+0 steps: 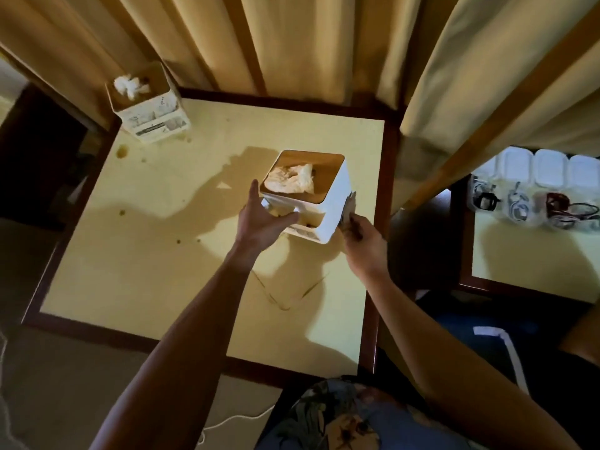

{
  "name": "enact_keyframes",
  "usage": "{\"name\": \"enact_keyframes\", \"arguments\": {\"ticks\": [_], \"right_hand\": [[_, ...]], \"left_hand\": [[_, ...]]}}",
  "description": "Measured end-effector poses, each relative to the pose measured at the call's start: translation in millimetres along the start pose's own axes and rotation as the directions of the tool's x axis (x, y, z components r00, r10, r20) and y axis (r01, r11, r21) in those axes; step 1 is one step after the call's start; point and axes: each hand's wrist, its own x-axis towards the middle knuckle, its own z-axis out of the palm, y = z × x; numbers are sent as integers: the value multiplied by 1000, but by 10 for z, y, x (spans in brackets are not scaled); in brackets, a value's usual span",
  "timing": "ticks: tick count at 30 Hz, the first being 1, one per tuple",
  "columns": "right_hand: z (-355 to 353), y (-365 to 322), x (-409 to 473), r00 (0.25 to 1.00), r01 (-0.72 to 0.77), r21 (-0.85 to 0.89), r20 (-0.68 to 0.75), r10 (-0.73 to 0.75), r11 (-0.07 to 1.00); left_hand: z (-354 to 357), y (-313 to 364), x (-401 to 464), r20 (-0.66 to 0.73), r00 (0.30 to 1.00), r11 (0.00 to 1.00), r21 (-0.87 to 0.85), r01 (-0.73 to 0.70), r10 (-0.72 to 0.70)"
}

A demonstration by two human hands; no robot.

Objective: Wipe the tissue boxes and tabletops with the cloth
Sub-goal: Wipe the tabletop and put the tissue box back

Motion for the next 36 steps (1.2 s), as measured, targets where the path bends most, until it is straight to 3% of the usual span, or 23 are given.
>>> {"name": "enact_keyframes", "arguments": {"ticks": [3, 6, 7, 10, 11, 14, 15, 16, 18, 19, 21, 23, 25, 29, 30, 32, 33, 34, 36], "right_hand": [[437, 36, -59, 965, 200, -250, 217, -146, 947], [950, 31, -74, 842, 496, -399, 438, -315, 771], [1108, -32, -123, 797, 563, -372, 479, -367, 738], [1441, -110, -477, 759, 540, -249, 557, -337, 804], [1468, -60, -650, 715, 584, -215, 592, -371, 783], [1279, 387, -1045, 489, 818, -112, 653, -579, 564], [1136, 565, -1080, 445, 857, -105, 646, -620, 505], [980, 741, -1070, 415, 888, -127, 636, -651, 441], [650, 958, -951, 445, 891, -234, 611, -655, 388], [530, 1002, -838, 520, 853, -307, 570, -637, 422], [461, 952, -574, 731, 682, -420, 418, -540, 598], [626, 755, -408, 856, 517, -469, 281, -434, 716], [860, 525, -465, 874, 483, -434, 284, -393, 760], [939, 500, -874, 735, 634, -251, 490, -469, 731], [874, 526, -915, 747, 610, -221, 480, -459, 761], [744, 417, -861, 877, 392, -146, 357, -321, 908], [670, 288, -780, 936, 174, -45, 318, -151, 984], [590, 155, -669, 947, -56, 104, 319, 20, 993], [411, -40, -434, 882, -388, 378, 416, 220, 841]], "left_hand": [[-228, -290, -191, -78, 995, 998, -12, 59, -60], [-486, -623, -362, -179, 979, 995, 2, 99, -97], [-571, -735, -422, -203, 972, 993, -10, 117, -116], [-753, -1041, -584, -256, 953, 987, -27, 159, -161], [-780, -1102, -624, -264, 950, 986, -32, 164, -167], [-737, -1197, -672, -262, 949, 984, -68, 162, -174], [-694, -1202, -674, -250, 954, 985, -80, 152, -168], [-645, -1195, -666, -235, 959, 986, -88, 142, -159], [-556, -1136, -639, -203, 969, 987, -107, 120, -140], [-517, -1098, -621, -191, 973, 987, -118, 109, -130], [-443, -1040, -597, -174, 978, 987, -129, 95, -117], [-393, -995, -585, -166, 980, 989, -116, 88, -106], [-369, -960, -584, -170, 981, 992, -97, 76, -91], [-403, -925, -528, -153, 982, 990, -106, 94, -110], [-410, -900, -495, -142, 983, 989, -112, 97, -112], [-402, -831, -396, -120, 986, 986, -133, 102, -118], [-373, -810, -318, -111, 987, 983, -151, 102, -119], [-337, -716, -274, -95, 988, 980, -167, 104, -121], [-242, -478, -210, -78, 991, 983, -158, 92, -106]]}}
